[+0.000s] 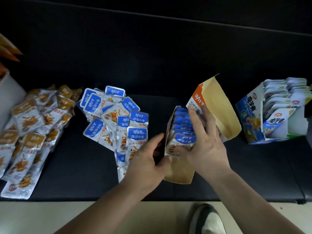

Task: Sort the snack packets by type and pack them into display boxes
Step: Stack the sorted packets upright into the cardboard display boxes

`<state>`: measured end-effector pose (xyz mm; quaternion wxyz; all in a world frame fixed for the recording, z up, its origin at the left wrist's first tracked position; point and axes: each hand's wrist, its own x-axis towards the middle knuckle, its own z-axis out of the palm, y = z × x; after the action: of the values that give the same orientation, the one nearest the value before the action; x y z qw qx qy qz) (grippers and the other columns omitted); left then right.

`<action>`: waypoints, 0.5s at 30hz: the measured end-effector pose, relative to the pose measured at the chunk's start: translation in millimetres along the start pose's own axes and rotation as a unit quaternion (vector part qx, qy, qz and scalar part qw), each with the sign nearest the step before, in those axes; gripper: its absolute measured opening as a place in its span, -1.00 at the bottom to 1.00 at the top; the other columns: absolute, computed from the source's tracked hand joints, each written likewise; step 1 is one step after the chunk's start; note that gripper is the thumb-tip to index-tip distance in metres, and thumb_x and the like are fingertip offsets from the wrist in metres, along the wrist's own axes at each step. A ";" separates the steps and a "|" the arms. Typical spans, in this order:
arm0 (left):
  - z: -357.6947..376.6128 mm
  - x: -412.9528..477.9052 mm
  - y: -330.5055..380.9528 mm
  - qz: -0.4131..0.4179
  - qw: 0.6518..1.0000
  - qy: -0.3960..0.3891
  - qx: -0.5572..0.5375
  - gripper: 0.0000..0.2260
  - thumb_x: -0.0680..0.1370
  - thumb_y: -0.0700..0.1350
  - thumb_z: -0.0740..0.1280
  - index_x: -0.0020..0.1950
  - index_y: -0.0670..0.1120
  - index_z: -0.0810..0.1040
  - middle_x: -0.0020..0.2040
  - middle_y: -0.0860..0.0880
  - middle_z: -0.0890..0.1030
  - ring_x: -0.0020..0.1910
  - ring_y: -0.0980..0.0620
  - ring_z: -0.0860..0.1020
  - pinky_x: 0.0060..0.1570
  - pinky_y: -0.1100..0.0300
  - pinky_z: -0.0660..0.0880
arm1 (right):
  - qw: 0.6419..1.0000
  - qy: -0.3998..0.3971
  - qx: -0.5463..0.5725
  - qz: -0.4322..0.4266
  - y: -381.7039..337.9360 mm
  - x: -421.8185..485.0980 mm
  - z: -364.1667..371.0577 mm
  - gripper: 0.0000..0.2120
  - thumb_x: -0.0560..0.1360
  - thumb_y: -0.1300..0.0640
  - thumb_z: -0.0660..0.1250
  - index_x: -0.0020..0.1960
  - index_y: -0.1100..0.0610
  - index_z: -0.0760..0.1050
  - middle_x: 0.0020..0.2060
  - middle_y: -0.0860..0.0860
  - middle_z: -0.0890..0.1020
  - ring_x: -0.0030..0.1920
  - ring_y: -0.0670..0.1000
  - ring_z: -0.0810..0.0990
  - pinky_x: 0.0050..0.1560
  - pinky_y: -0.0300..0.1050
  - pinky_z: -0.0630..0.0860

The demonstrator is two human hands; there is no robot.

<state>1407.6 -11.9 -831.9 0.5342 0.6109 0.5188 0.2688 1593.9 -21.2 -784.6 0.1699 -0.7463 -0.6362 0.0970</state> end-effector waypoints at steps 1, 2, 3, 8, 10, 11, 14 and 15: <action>-1.3 -0.4 -0.3 -0.003 1.000 0.007 -0.003 -0.43 0.58 0.03 0.47 0.53 0.29 0.35 0.30 0.29 0.55 0.27 0.31 0.53 0.19 0.10 0.63 | 1.000 0.011 0.006 -0.003 0.2 -0.2 -2.5 0.23 0.34 -0.14 0.63 0.62 -0.30 -0.25 0.64 -0.05 -0.03 0.63 0.06 0.12 0.39 0.15 0.43; -3.0 -1.5 0.1 -0.002 1.000 0.012 0.003 -0.44 0.58 0.06 0.45 0.54 0.26 0.36 0.32 0.28 0.53 0.27 0.32 0.52 0.20 0.12 0.62 | 1.000 0.016 0.010 -0.004 -0.1 -0.9 -4.5 0.23 0.33 -0.12 0.63 0.62 -0.31 -0.24 0.63 -0.06 -0.02 0.62 0.06 0.15 0.38 0.17 0.45; -5.1 -3.3 0.8 0.005 1.000 0.021 0.020 -0.47 0.60 0.08 0.43 0.54 0.23 0.37 0.33 0.27 0.52 0.28 0.32 0.51 0.21 0.13 0.61 | 1.000 0.018 0.014 -0.004 -1.0 -1.5 -5.9 0.24 0.33 -0.09 0.64 0.62 -0.31 -0.23 0.63 -0.06 -0.01 0.61 0.05 0.16 0.37 0.18 0.48; -27.5 -8.1 -18.8 0.123 0.955 0.139 0.231 -0.67 0.65 -0.08 0.30 0.42 0.05 0.53 0.38 0.06 0.52 0.38 0.04 0.48 0.25 -0.09 0.56 | 0.987 0.106 0.077 -0.090 -17.9 6.1 -19.8 -0.17 0.43 0.06 0.58 0.60 0.00 0.28 0.57 0.09 0.23 0.56 0.15 0.27 0.30 0.32 0.52; -37.6 -6.0 -37.1 0.140 0.913 0.100 0.370 -0.57 0.60 -0.02 0.30 0.49 0.09 0.46 0.54 -0.06 0.41 0.54 -0.18 0.35 0.41 -0.24 0.43 | 0.963 0.180 0.099 -0.175 -38.7 9.2 -23.2 -0.55 0.50 0.11 0.49 0.36 0.18 0.57 0.43 0.16 0.46 0.44 0.19 0.44 0.30 0.27 0.51; -41.4 -5.7 -43.8 0.137 0.894 0.072 0.420 -0.52 0.59 0.04 0.26 0.53 0.12 0.40 0.60 -0.10 0.33 0.59 -0.25 0.27 0.46 -0.29 0.35 | 0.954 0.189 0.122 -0.197 -53.4 8.5 -20.9 -0.67 0.53 0.13 0.46 0.27 0.20 0.64 0.35 0.13 0.55 0.36 0.15 0.53 0.27 0.19 0.54; -47.5 -6.4 -57.3 0.148 0.862 0.020 0.484 -0.40 0.58 0.10 0.16 0.63 0.06 0.19 0.64 -0.15 0.27 0.60 -0.30 0.25 0.44 -0.31 0.37 | 0.958 0.088 0.215 -0.166 -98.9 -2.6 -2.7 -0.72 0.53 0.09 0.44 0.22 0.09 0.67 0.26 -0.06 0.61 0.26 -0.07 0.61 0.21 -0.09 0.58; -50.4 -7.0 -61.1 0.153 0.856 0.014 0.493 -0.35 0.57 0.10 0.19 0.65 0.04 0.13 0.64 -0.14 0.26 0.60 -0.28 0.26 0.42 -0.29 0.40 | 0.960 0.040 0.245 -0.132 -109.6 -7.0 6.2 -0.71 0.52 0.07 0.45 0.24 0.05 0.66 0.25 -0.13 0.59 0.26 -0.14 0.60 0.22 -0.16 0.56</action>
<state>1339.7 -6.2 -872.9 0.1076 0.8623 0.4906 0.0642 1490.0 -12.7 -749.5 0.3841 -0.5943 -0.6787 0.1966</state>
